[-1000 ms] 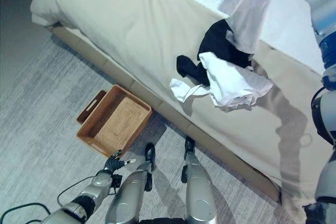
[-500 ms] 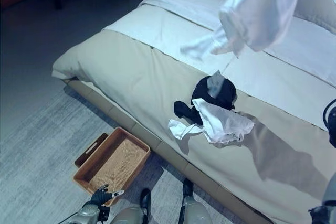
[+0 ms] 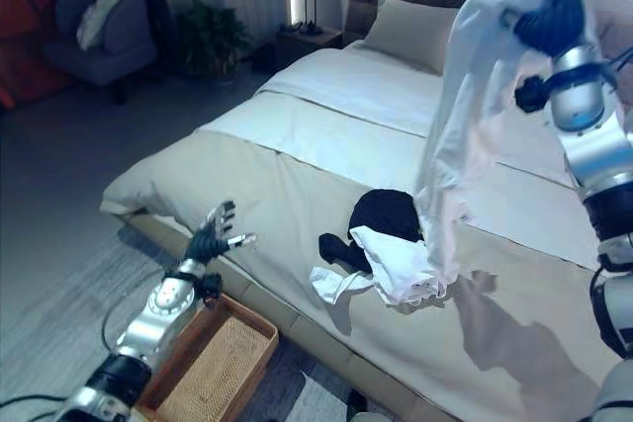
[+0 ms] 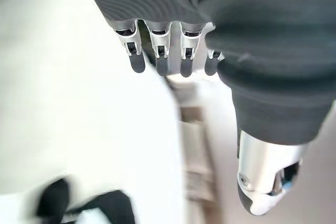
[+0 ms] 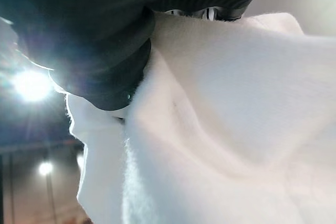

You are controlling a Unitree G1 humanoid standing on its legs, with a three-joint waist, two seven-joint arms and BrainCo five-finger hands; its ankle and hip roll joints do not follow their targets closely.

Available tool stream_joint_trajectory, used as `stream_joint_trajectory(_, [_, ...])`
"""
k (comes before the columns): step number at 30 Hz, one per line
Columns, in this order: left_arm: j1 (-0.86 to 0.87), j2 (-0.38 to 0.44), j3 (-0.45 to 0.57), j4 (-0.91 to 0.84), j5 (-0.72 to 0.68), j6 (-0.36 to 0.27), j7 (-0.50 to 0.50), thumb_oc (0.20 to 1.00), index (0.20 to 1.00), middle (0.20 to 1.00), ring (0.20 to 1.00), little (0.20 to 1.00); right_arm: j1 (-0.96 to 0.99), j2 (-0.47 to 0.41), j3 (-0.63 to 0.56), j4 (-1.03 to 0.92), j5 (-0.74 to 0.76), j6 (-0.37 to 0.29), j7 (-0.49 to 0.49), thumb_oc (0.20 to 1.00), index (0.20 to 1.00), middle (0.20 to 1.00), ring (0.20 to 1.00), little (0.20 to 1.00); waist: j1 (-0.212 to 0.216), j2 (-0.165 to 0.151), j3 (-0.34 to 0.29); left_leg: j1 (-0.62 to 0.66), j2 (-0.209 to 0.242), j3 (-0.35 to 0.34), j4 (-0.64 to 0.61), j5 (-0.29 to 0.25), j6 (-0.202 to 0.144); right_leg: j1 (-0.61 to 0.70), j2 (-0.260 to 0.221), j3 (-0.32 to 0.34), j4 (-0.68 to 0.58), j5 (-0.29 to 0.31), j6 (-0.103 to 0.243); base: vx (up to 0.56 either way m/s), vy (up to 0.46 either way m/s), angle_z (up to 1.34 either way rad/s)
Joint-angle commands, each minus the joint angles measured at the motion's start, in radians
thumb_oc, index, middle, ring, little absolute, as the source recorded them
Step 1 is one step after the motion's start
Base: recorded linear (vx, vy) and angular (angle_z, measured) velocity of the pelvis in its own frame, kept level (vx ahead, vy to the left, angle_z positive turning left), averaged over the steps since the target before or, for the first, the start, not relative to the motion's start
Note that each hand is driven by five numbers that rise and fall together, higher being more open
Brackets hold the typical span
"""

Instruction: Pick up clothes into the bucket

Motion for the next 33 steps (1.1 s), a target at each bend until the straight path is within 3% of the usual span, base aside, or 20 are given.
stream_joint_trajectory(1, [-0.114, 0.036, -0.072, 0.008, -0.030, -0.033, -0.011, 1.000, 1.000, 1.000, 1.000, 1.000, -0.056, -0.014, -0.014, -0.018, 0.050, -0.010, 0.045, 0.200, 0.200, 0.200, 0.200, 0.200, 0.012, -0.031, -0.055, -0.071, 0.007, -0.004, 0.124, -0.092, -0.034, 0.024, -0.053, -0.012, 0.147, -0.144, 0.061, 0.01, -0.033, -0.13])
stream_joint_trajectory(7, [-0.376, 0.024, -0.258, 0.036, -0.073, -0.011, -0.045, 1.000, 1.000, 1.000, 1.000, 1.000, -0.011, 0.022, 0.019, -0.127, 0.101, 0.000, 0.108, 0.200, 0.200, 0.200, 0.200, 0.200, -0.017, -0.008, -0.070, -0.038, 0.012, 0.008, 0.114, -0.089, -0.037, 0.050, -0.049, -0.003, 0.137, -0.147, 0.061, 0.00, -0.018, -0.07])
stream_joint_trajectory(13, [-0.510, -0.035, -0.364, 0.105, -0.068, 0.003, -0.062, 1.000, 1.000, 1.000, 1.000, 1.000, -0.008, 0.053, 0.016, -0.261, 0.147, -0.021, 0.127, 0.200, 0.200, 0.200, 0.200, 0.200, -0.037, 0.009, -0.068, -0.033, 0.015, 0.018, 0.112, -0.076, -0.038, 0.052, -0.049, 0.005, 0.129, -0.137, 0.060, -0.03, -0.011, -0.05])
stream_joint_trajectory(28, [-0.603, -0.282, -0.484, 0.280, -0.159, 0.036, -0.094, 1.000, 1.000, 1.000, 1.000, 1.000, -0.086, 0.136, 0.066, -0.476, 0.178, -0.067, 0.133, 0.200, 0.200, 0.200, 0.200, 0.200, -0.069, 0.042, -0.034, -0.036, 0.022, 0.030, 0.121, -0.073, -0.039, 0.041, -0.046, 0.025, 0.124, -0.126, 0.058, -0.02, -0.001, -0.03])
stream_joint_trajectory(33, [-0.616, -0.297, -0.552, 0.221, -0.334, 0.053, -0.164, 1.000, 1.000, 1.000, 1.000, 1.000, -0.087, 0.144, 0.080, -0.515, 0.204, -0.072, 0.146, 0.200, 0.200, 0.200, 0.200, 0.200, -0.082, 0.049, -0.030, -0.041, 0.021, 0.029, 0.122, -0.070, -0.040, 0.032, -0.045, 0.024, 0.131, -0.124, 0.057, 0.00, 0.000, 0.00])
